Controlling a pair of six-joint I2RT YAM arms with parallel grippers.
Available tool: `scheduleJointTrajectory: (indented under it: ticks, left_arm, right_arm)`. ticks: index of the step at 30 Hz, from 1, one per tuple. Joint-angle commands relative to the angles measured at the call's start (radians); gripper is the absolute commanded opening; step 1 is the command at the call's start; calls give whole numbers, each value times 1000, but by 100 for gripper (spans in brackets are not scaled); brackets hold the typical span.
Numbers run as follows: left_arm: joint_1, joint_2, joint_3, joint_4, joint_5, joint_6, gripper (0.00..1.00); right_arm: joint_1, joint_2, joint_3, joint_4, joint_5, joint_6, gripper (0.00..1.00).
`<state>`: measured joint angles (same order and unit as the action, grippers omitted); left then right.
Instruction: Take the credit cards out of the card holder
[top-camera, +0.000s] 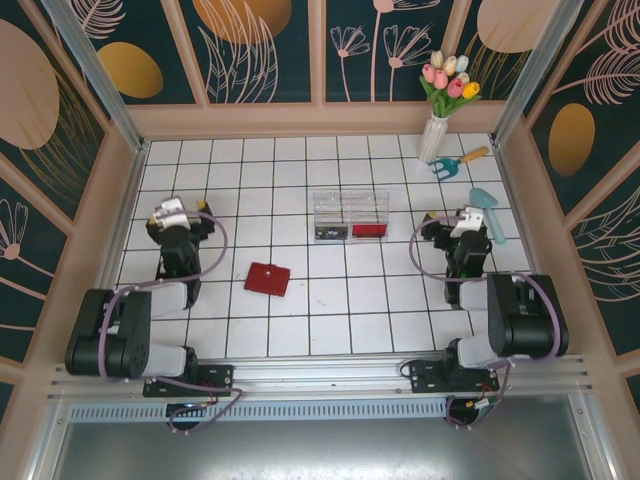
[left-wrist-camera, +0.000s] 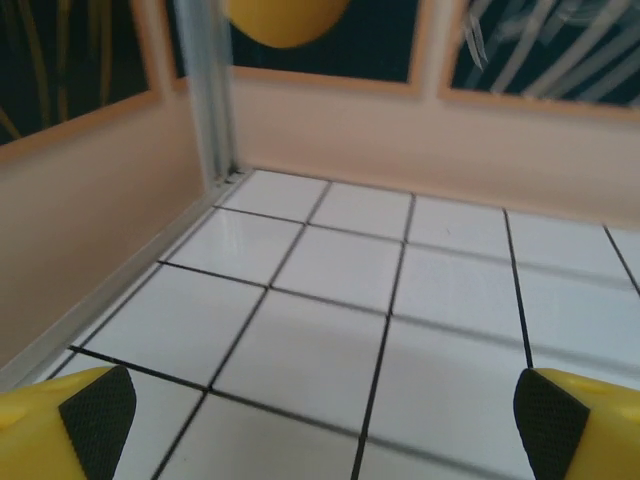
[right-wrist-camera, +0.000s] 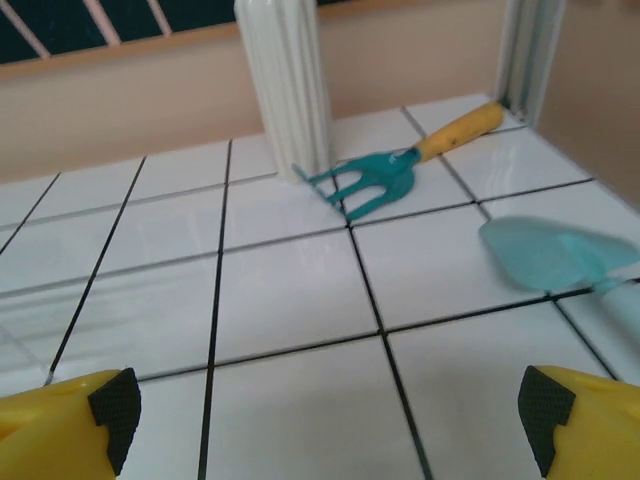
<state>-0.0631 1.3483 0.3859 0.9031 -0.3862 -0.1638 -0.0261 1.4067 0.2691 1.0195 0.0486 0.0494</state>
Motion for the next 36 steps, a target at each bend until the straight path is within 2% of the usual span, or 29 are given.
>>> scheduleJointTrajectory:
  ticks: [1, 2, 3, 5, 8, 11, 13, 16, 20, 23, 26, 29, 36]
  left_arm:
    - [8, -107, 163, -423, -187, -277, 99]
    - [8, -126, 220, -564, -185, -374, 99]
    - [8, -141, 265, -653, -142, -410, 99]
    - [8, -178, 306, -773, -1, -477, 99]
    - [7, -245, 248, -779, 192, -579, 99]
    - [6, -351, 143, -752, 277, -669, 99]
    - [6, -431, 82, -749, 304, -704, 99]
    - [7, -542, 40, -822, 290, -727, 99]
    - [5, -641, 26, -937, 260, -727, 99]
    - [6, -693, 36, -998, 235, -716, 99]
    - [6, -727, 49, -1041, 212, -705, 99]
    - [6, -748, 56, -1064, 216, -705, 99]
    - [6, -759, 67, -1094, 241, -697, 99]
  right_arm:
    - [2, -144, 96, -225, 109, 103, 99]
    - [1, -180, 118, -277, 89, 134, 99]
    - [-1, -207, 138, -319, 61, 173, 99]
    - [-8, -258, 192, -417, -28, 283, 99]
    - [-7, -278, 293, -591, -136, 430, 99]
    - [27, -267, 359, -654, -295, 413, 99]
    - [117, -267, 393, -686, -327, 364, 99]
    - [322, -222, 480, -797, -260, 264, 99]
    - [600, -53, 639, -964, -157, 176, 99]
    - [766, 107, 765, -1044, -51, 168, 99]
    - [894, 282, 909, -1098, 2, 175, 99]
    - [981, 451, 1043, -1126, 43, 181, 99]
    - [1078, 778, 1350, -1252, 82, 180, 99]
